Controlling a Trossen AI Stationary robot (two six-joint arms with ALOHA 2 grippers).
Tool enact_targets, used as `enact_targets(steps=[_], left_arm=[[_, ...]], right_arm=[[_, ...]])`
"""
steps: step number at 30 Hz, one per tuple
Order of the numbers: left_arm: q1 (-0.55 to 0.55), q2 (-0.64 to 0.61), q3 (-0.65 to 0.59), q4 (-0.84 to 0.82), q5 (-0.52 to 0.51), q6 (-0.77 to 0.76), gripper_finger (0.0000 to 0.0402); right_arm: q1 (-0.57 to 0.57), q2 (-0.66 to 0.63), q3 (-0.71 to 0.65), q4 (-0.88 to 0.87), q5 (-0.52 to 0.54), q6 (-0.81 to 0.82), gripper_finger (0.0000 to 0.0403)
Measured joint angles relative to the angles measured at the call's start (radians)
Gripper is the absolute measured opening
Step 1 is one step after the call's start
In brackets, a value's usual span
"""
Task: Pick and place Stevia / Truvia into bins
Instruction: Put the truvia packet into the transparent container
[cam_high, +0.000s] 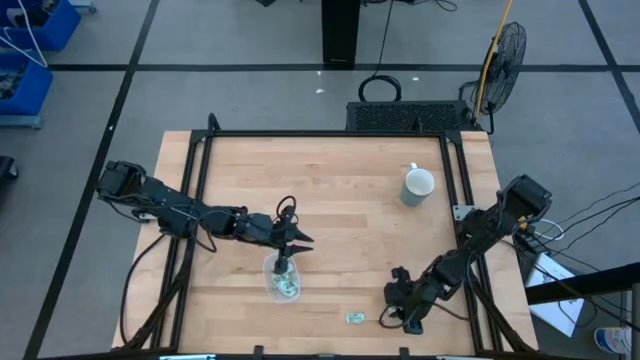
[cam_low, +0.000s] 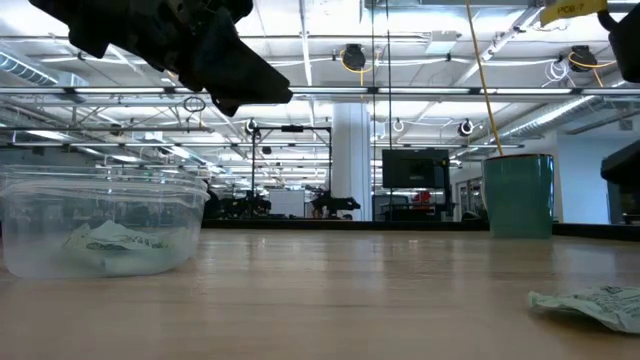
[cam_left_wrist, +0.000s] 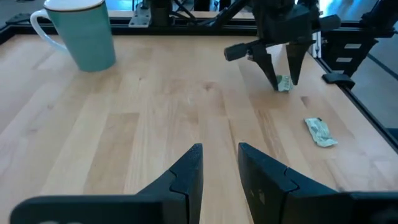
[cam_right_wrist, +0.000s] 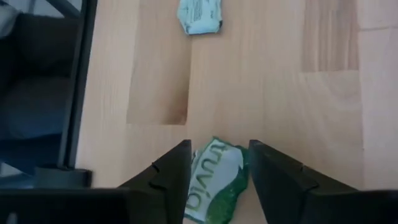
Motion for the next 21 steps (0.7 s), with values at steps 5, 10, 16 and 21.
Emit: enact_targets(steps=[5, 10, 16, 21], left_arm=[[0.000, 0.000, 0.000, 0.001, 0.000, 0.000, 0.0106], [0.000, 0.000, 0.000, 0.001, 0.000, 0.001, 0.0106], [0.000, 0.000, 0.000, 0.002, 0.000, 0.003, 0.0106], [0.000, 0.000, 0.000, 0.002, 0.000, 0.003, 0.0106]], right_arm=[[0.000, 0.004, 0.000, -0.017, -0.001, -0.037, 0.0170], [0.000, 0.003, -0.009, -0.026, 0.004, -0.064, 0.0167], [-0.002, 0.001, -0.042, -0.021, 0.094, -0.091, 0.0147], [-0.025, 0.001, -0.060, -0.009, 0.150, -0.126, 0.0126]])
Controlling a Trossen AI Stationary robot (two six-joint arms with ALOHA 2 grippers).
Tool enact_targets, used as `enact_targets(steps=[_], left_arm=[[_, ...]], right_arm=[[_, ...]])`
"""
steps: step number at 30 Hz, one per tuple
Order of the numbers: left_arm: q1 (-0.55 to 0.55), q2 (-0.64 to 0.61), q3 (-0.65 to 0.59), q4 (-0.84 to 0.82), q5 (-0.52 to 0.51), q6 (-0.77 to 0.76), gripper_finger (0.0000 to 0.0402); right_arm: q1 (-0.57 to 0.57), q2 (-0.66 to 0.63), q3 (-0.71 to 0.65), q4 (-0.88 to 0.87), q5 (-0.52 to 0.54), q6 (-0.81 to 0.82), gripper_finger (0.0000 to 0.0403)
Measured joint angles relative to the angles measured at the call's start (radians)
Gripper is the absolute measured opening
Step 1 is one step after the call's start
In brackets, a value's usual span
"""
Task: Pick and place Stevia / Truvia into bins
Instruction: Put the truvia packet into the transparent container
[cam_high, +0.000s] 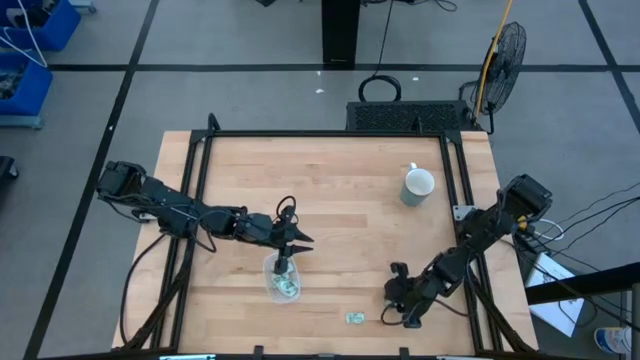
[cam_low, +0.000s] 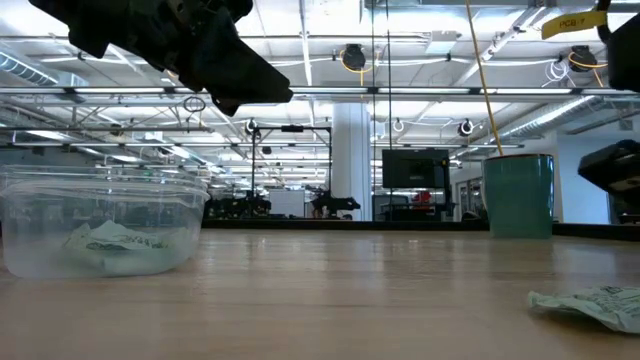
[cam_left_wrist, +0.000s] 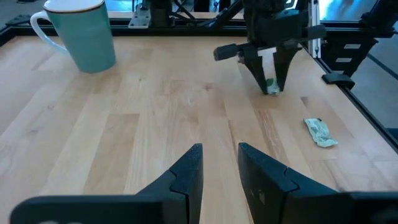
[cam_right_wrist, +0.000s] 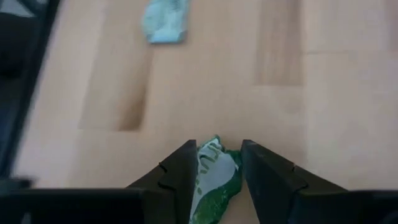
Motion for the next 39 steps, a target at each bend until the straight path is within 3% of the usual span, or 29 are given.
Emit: enact_targets(steps=[13, 16, 21, 25, 28, 32, 36, 39], left_arm=[[0.000, 0.000, 0.000, 0.001, -0.001, -0.001, 0.0106], [0.000, 0.000, 0.000, 0.001, -0.002, -0.002, 0.0106], [0.001, 0.000, 0.000, 0.011, -0.003, -0.003, 0.0106], [0.001, 0.000, 0.000, 0.059, -0.004, -0.003, 0.0106], [0.001, 0.000, 0.000, 0.121, -0.012, -0.003, 0.0106], [0.001, 0.000, 0.000, 0.164, -0.057, -0.012, 0.0106], [0.001, 0.010, 0.000, 0.174, -0.160, -0.032, 0.0106], [0.003, 0.043, -0.001, 0.212, -0.180, -0.017, 0.0106]], right_arm=[[-0.082, 0.004, -0.008, 0.026, 0.163, -0.179, 0.0056], [-0.116, 0.005, -0.010, 0.064, 0.270, -0.247, 0.0041], [-0.197, 0.005, -0.009, 0.229, 0.472, -0.443, 0.0024], [-0.292, 0.005, -0.009, 0.515, 0.504, -0.650, 0.0019], [-0.364, 0.004, -0.008, 0.753, 0.430, -0.775, 0.0018], [-0.448, 0.004, -0.007, 0.958, 0.220, -0.825, 0.0021], [-0.508, 0.004, -0.007, 1.039, 0.033, -0.819, 0.0024], [-0.541, 0.004, -0.007, 1.042, -0.068, -0.827, 0.0024]])
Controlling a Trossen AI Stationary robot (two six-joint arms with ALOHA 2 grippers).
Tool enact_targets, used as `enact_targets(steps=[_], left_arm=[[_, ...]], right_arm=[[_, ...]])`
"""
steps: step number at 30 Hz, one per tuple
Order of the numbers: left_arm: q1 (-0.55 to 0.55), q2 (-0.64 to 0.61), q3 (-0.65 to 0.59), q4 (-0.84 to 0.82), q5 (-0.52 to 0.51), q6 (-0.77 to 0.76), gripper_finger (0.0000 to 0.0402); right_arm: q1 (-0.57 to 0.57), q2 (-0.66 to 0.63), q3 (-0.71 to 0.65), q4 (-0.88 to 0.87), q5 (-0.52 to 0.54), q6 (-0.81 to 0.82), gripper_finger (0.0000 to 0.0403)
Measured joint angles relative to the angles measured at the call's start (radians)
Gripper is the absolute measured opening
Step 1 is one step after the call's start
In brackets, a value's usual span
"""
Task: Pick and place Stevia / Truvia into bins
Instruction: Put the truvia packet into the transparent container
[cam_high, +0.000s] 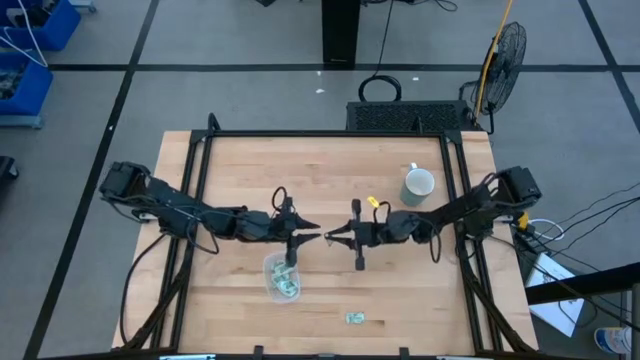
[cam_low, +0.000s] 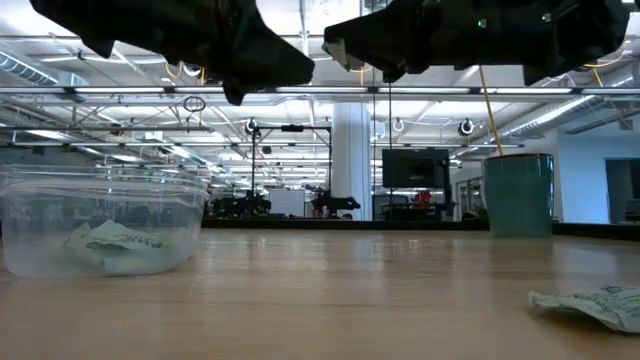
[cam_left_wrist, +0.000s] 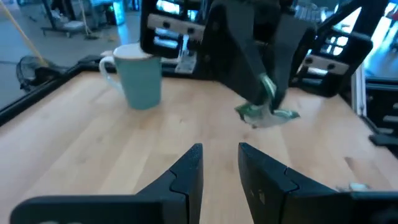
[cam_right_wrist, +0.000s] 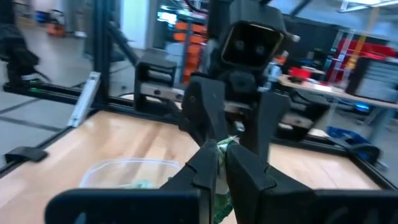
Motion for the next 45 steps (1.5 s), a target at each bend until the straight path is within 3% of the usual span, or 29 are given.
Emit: enact_targets(steps=[3, 9, 18, 25, 31, 45], left_arm=[[0.011, 0.065, 0.000, 0.122, 0.022, 0.010, 0.0106], [0.027, 0.201, 0.030, 0.297, 0.071, 0.014, 0.0106], [0.028, 0.227, 0.048, 0.276, 0.141, -0.058, 0.0113], [0.028, 0.227, 0.048, 0.250, 0.074, -0.057, 0.0165], [0.025, 0.226, 0.049, 0.277, 0.082, -0.011, 0.0197], [0.027, 0.226, 0.049, 0.276, 0.080, 0.013, 0.0198]], right_arm=[[-0.024, 0.000, 0.000, 0.002, -0.059, 0.007, 0.0024], [-0.044, 0.000, 0.000, 0.007, -0.058, 0.020, 0.0024], [-0.043, 0.000, 0.001, -0.020, -0.056, -0.063, 0.0025], [-0.043, 0.000, 0.001, -0.034, -0.056, -0.081, 0.0025], [-0.041, -0.001, 0.001, -0.125, -0.056, -0.166, 0.0025], [-0.041, -0.001, 0.001, -0.076, -0.057, -0.194, 0.0025]])
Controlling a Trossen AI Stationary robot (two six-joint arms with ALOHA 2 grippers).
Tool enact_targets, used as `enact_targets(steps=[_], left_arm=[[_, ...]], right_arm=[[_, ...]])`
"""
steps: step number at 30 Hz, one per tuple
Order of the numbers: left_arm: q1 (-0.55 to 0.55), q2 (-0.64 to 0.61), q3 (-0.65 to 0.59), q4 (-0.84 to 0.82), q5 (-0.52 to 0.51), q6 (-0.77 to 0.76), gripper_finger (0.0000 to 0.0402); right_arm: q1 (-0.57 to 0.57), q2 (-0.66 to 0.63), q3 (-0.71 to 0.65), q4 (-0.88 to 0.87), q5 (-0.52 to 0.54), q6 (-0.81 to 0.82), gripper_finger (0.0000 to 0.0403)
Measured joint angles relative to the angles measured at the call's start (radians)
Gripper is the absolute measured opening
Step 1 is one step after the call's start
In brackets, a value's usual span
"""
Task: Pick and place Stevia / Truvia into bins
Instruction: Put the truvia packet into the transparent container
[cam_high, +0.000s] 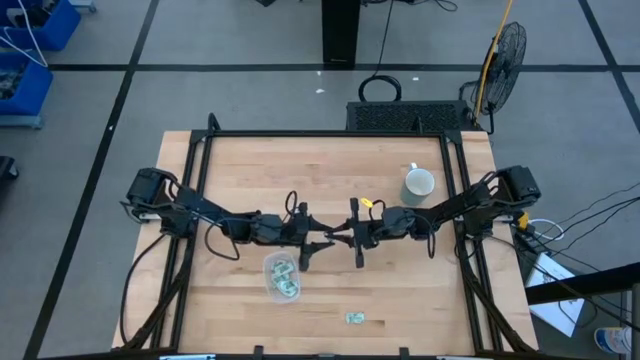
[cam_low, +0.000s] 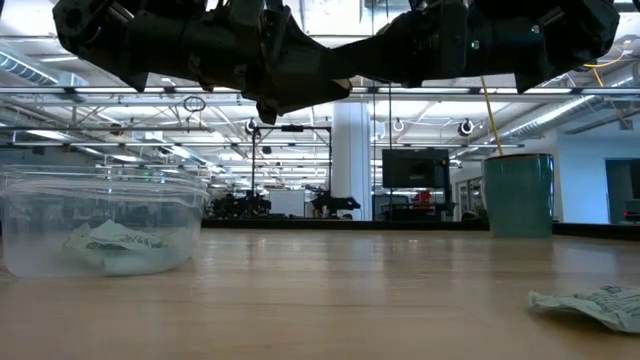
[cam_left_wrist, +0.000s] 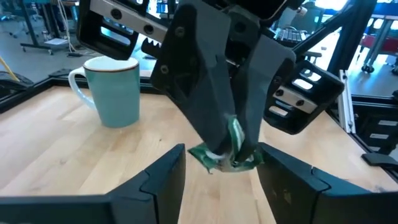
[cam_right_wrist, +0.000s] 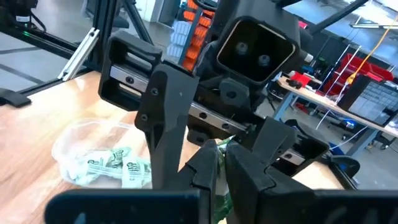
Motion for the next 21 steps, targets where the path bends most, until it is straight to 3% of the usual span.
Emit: enact_targets(steps=[6, 16, 21], left_arm=[[0.000, 0.000, 0.000, 0.000, 0.001, 0.003, 0.0145], [0.000, 0.000, 0.000, -0.008, 0.027, 0.002, 0.0021], [0.000, 0.000, 0.000, -0.008, 0.052, 0.001, 0.0024]], right_arm=[[0.000, 0.000, 0.000, -0.019, -0.002, -0.012, 0.0036], [0.000, 0.000, 0.000, 0.010, 0.002, 0.037, 0.0113], [0.000, 0.000, 0.000, 0.010, 0.001, 0.085, 0.0133]])
